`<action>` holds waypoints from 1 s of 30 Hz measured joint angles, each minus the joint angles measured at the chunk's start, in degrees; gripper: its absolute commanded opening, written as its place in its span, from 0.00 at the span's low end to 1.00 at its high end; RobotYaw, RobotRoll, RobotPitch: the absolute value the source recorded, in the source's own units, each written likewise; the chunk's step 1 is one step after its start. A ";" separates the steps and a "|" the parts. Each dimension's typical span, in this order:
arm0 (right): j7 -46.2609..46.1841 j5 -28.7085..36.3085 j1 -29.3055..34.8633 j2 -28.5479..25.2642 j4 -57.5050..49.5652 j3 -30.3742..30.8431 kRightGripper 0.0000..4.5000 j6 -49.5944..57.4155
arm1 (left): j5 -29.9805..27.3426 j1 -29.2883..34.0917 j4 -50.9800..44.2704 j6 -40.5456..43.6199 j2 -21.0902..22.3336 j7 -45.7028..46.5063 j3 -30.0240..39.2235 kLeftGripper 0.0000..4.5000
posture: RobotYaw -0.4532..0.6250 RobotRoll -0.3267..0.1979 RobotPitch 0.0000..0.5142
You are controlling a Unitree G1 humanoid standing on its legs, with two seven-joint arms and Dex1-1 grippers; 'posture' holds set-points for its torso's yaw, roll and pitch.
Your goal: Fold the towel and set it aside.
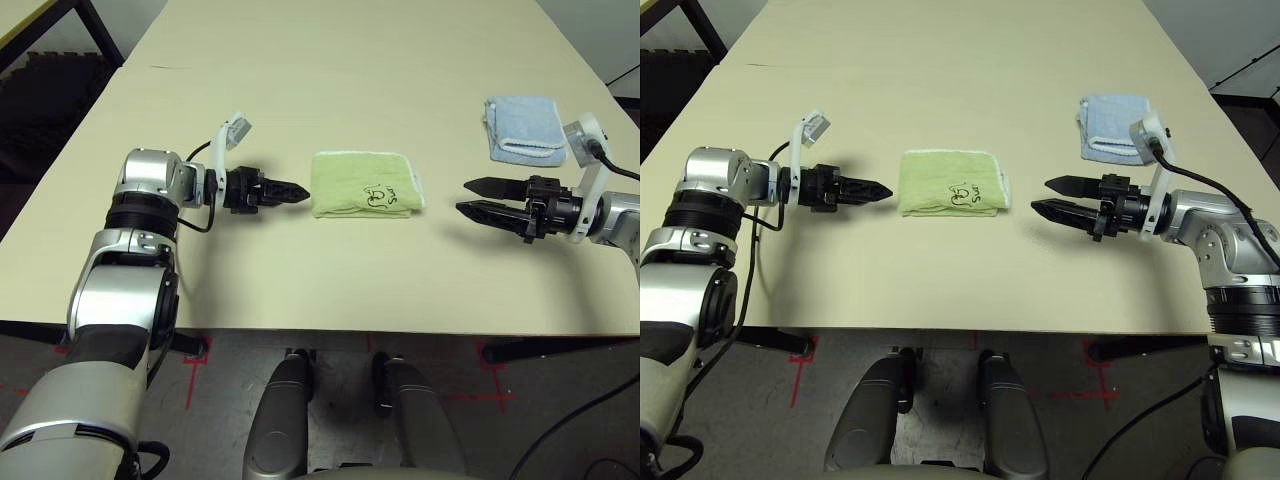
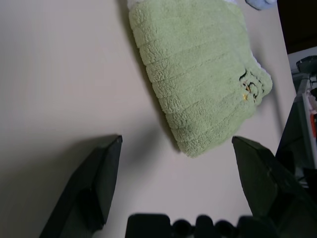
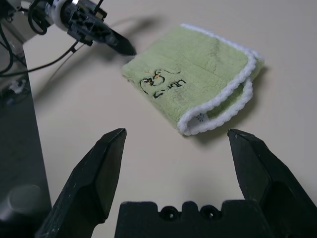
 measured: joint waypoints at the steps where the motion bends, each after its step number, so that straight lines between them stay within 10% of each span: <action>1: 0.16 -0.45 0.23 -0.09 0.00 0.00 0.99 -1.80 | -0.25 -0.70 1.53 -0.54 -0.85 1.03 1.02 1.00 | 0.48 0.62 0.41; 22: 2.72 -6.29 0.37 -0.71 1.60 0.88 0.99 -15.69 | -2.32 -5.04 10.81 -6.38 -10.55 13.04 8.81 1.00 | 0.45 0.62 0.41; 30: 2.66 -6.49 0.39 -0.76 1.61 0.88 1.00 -16.26 | -2.67 -5.18 11.24 -4.28 -14.73 15.32 9.99 0.44 | 0.45 0.62 0.41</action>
